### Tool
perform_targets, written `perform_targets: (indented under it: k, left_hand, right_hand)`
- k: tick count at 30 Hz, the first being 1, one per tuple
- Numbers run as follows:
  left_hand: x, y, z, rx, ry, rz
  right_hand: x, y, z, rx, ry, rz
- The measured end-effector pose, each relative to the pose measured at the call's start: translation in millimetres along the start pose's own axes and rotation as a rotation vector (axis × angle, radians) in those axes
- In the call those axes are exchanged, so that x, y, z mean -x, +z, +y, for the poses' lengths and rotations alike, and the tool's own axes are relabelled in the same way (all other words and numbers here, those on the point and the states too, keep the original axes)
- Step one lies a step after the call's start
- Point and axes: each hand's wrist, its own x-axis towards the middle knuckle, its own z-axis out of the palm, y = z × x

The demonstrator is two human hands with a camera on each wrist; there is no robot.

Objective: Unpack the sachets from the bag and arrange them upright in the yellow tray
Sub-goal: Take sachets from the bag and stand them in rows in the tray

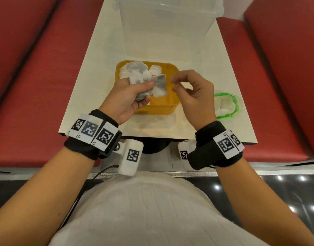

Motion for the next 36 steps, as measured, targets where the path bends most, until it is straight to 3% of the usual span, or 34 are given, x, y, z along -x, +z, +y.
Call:
perform_targets:
  k: [6,11,17,21,25,28,30,33,36]
  left_hand:
    - [-1.0,3.4,-1.9,-0.144,0.010,-0.029]
    - [-4.2,-4.0,5.4,-0.080,-0.053,-0.068]
    - [-6.3,-13.1,14.2,0.052,-0.125,-0.115]
    - [-7.2,-12.9,18.0,0.033,-0.117,-0.137]
    - [-8.9,-12.6,18.1,-0.035,-0.102,-0.133]
    - [-10.1,-10.8,15.6,-0.053,-0.132,-0.128]
    - [-10.4,-8.3,14.6,-0.057,-0.148,-0.131]
    - [-11.0,-7.0,15.6,0.004,-0.155,-0.124]
    - [-11.9,-10.7,16.0,0.028,-0.146,-0.127]
  right_hand:
    - [-30.4,-2.1,-10.9,0.261,-0.038,-0.163]
    - [-59.5,-18.7,-15.8,0.424,0.044,-0.106]
    - [-70.3,-28.6,-16.5,0.309,0.113,-0.290]
    - [-74.1,-21.4,-4.4,0.534,0.075,-0.207]
    - [-74.8,-13.1,-7.8,0.507,0.021,0.020]
    - [-67.3,1.3,-20.4,0.426,-0.154,0.154]
    - [-55.9,15.0,-24.2,0.412,-0.257,0.079]
    - [-37.0,26.1,-16.7,0.470,-0.296,-0.159]
    - [-27.8,25.1,-9.2,0.453,-0.313,-0.193]
